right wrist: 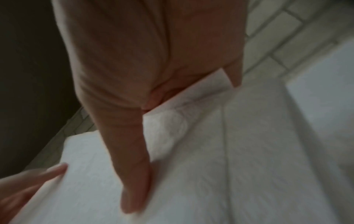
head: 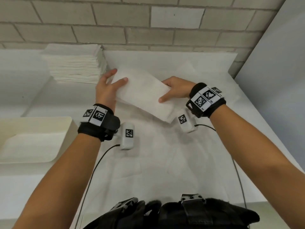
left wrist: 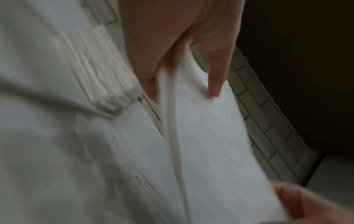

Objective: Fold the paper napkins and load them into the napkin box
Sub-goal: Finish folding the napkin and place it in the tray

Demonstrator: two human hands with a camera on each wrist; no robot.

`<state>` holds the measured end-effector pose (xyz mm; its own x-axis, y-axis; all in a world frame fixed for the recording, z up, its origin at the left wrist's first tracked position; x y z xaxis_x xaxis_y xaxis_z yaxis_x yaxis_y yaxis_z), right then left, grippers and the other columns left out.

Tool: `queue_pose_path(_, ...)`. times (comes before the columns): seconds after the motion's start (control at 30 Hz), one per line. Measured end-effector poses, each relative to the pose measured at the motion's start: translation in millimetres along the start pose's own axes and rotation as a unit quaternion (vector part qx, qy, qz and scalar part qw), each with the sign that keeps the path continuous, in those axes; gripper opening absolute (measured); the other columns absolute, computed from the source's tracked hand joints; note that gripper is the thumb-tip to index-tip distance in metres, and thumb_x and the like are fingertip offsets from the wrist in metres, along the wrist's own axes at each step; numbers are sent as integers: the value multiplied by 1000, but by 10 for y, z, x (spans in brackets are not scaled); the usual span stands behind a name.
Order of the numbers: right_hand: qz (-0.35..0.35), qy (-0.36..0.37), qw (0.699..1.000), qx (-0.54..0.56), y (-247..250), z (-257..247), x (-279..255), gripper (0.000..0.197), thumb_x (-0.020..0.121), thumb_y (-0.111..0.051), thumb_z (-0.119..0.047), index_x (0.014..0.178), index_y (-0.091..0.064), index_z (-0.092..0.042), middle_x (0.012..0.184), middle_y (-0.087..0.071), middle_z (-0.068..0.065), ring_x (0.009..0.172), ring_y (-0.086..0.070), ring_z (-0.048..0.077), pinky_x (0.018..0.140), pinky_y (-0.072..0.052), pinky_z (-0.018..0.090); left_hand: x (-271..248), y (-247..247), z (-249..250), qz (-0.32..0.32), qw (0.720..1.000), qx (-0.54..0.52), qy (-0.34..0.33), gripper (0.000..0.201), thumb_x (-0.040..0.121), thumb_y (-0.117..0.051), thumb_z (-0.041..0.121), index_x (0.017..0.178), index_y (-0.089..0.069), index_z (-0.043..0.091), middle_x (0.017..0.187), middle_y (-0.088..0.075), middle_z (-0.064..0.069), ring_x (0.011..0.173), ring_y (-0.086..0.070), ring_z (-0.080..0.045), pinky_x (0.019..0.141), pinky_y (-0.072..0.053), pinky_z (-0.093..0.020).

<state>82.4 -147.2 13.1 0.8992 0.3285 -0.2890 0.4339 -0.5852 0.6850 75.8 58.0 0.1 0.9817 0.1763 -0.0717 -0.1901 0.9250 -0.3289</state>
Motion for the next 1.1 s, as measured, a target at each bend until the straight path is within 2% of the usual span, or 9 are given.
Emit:
queue_pose_path(0.07,5,-9,998,-69,80,14,-30,32,80,-72,-15,110,-64,-10,99,-66,2,86,-63,19,77,-51,28,-22,97,84,-5,996,80,-25,44,63,-81,12,101,-63,27,97,-66,-8,86,-66,-21,81,-53,-32)
queue_pose_path(0.13,13,-10,997,-81,102,19,-35,31,79,-72,-16,109,-65,-10,99,-67,4,88,-63,21,80,-52,30,-71,62,57,-34,989,144,-21,42,67,-81,7,102,-62,22,91,-68,-6,81,-66,-19,73,-53,-28)
queue_pose_path(0.27,38,-6,997,-74,92,102,-55,19,77,-74,-17,91,-65,-9,86,-63,2,81,-59,20,64,-46,24,-176,13,-197,-67,972,222,27,39,75,-75,3,111,-62,6,110,-67,-11,99,-65,-27,91,-52,-40)
queue_pose_path(0.37,120,-33,985,122,142,483,-133,22,75,-76,-13,93,-63,-15,89,-62,2,88,-59,19,67,-49,21,-196,173,-355,-38,985,151,78,34,78,-70,-1,111,-63,3,108,-67,-13,98,-66,-28,91,-51,-39)
queue_pose_path(0.47,157,-49,932,323,-66,900,-239,36,77,-73,-3,109,-59,-10,103,-60,12,101,-60,23,88,-52,34,-265,240,-570,-62,982,117,138,28,78,-66,-4,104,-64,7,102,-69,-10,91,-68,-21,86,-54,-33)
queue_pose_path(0.6,116,-53,924,360,-425,1044,-244,43,81,-65,4,122,-53,1,121,-60,17,109,-60,29,93,-50,36,-412,189,-787,-92,967,154,184,42,72,-69,-10,111,-59,2,108,-65,-19,97,-64,-33,85,-53,-41)
queue_pose_path(0.8,111,-32,935,335,-523,915,-193,30,81,-67,1,98,-55,-21,101,-62,1,104,-59,25,95,-47,39,-433,147,-820,-60,967,187,159,42,67,-77,-3,105,-64,9,104,-69,-12,96,-66,-30,87,-53,-44)
queue_pose_path(0.97,156,-33,915,370,-518,894,-160,45,75,-69,9,103,-52,-22,108,-58,6,109,-57,28,97,-47,43,-412,192,-806,-30,962,244,116,48,63,-83,8,109,-66,7,104,-70,-11,97,-66,-29,91,-52,-47)
queue_pose_path(1.1,166,-14,909,381,-396,866,-233,31,74,-72,3,98,-63,-15,99,-66,7,101,-62,26,94,-49,36,-438,163,-675,-53,966,241,80,38,68,-80,4,104,-68,8,101,-71,-7,94,-67,-20,87,-52,-28)
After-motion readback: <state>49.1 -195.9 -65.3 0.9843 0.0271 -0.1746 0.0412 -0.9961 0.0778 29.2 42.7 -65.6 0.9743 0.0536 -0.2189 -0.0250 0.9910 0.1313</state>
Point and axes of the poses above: each hand's wrist, its own x-axis towards the middle knuckle, its own y-axis out of the back of the hand, z = x × y, the point moved 8 cm from there along x, towards the middle knuckle
